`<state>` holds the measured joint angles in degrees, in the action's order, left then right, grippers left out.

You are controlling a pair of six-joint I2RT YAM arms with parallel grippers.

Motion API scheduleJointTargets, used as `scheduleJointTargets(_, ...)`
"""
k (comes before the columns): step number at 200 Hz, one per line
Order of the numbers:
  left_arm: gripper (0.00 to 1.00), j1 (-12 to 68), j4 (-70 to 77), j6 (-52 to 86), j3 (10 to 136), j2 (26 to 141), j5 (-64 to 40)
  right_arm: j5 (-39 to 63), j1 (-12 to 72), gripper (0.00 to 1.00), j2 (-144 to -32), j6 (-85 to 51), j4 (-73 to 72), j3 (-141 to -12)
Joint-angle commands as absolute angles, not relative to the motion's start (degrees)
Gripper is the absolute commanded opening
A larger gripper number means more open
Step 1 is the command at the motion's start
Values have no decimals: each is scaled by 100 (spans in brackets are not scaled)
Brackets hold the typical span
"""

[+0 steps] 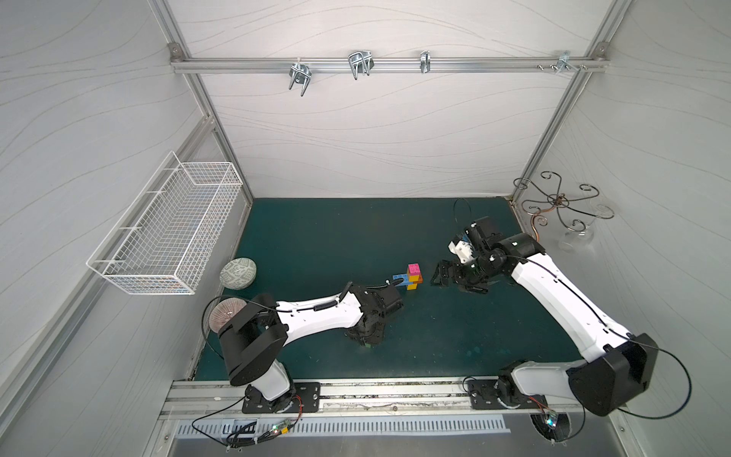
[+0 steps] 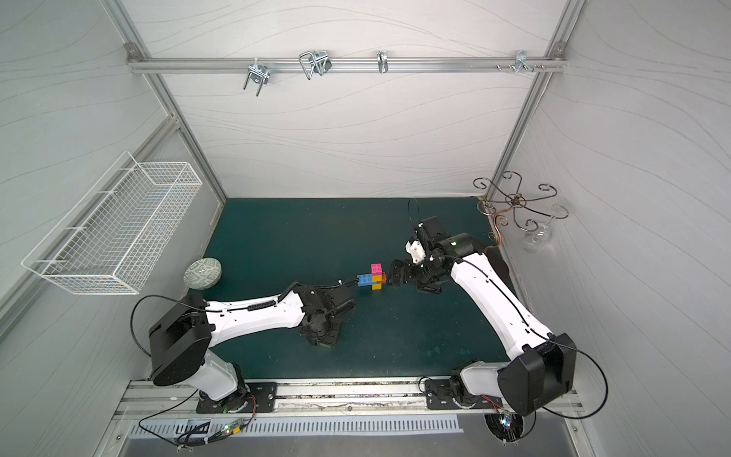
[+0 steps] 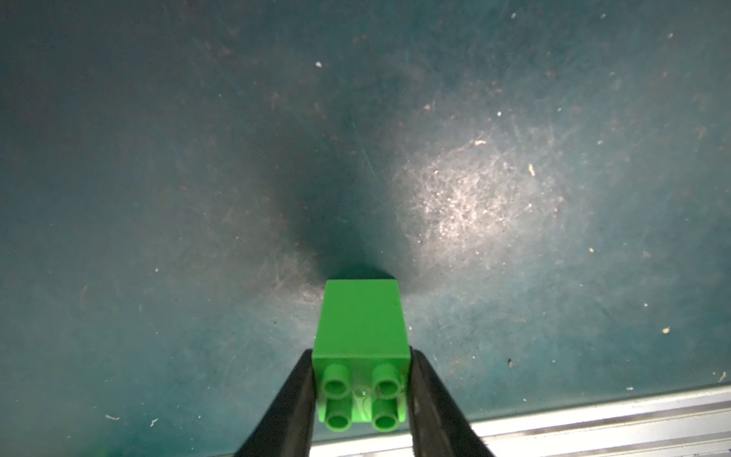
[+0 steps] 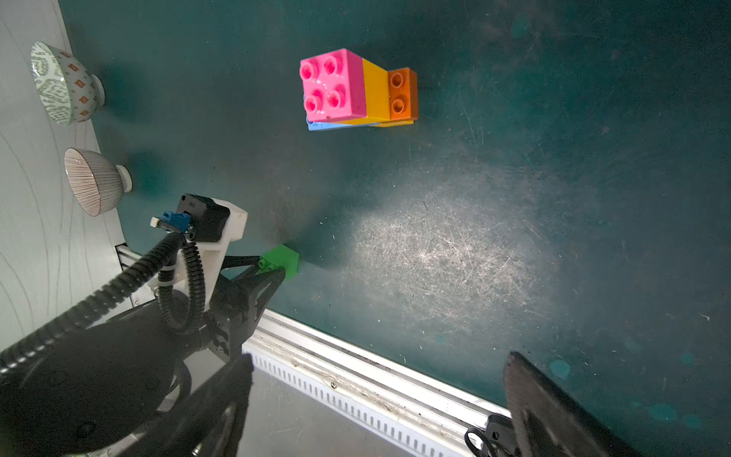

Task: Assemble the number 4 with lego
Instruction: Pick up the lego brick from the center of the board, then assemble the lego brick with the lego brick.

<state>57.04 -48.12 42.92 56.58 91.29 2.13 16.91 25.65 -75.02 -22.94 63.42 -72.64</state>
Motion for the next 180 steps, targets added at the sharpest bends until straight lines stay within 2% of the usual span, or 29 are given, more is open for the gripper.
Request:
scheduleJointTargets(1, 35, 5678, -4961, 4377, 5897, 9168, 246, 1767, 2509, 99, -7374, -2217, 6407, -7217)
scheduleJointTargets(43, 16, 5678, -5045, 4298, 6030, 9193, 302, 1825, 2449, 99, -7377, -2193, 6338, -7139)
scheduleJointTargets(64, 0, 5624, -5176, 4270, 6248, 9128, 428, 2006, 2354, 99, -7448, -2147, 6209, -7074)
scheduleJointTargets(121, 0, 5055, -5442, 4497, 7169, 8975, 675, 2491, 2168, 99, -8056, -1807, 5807, -7216)
scheduleJointTargets(180, 0, 4430, -5766, 4381, 8843, 9717, 355, 2584, 2066, 99, -8705, -1672, 5344, -7547)
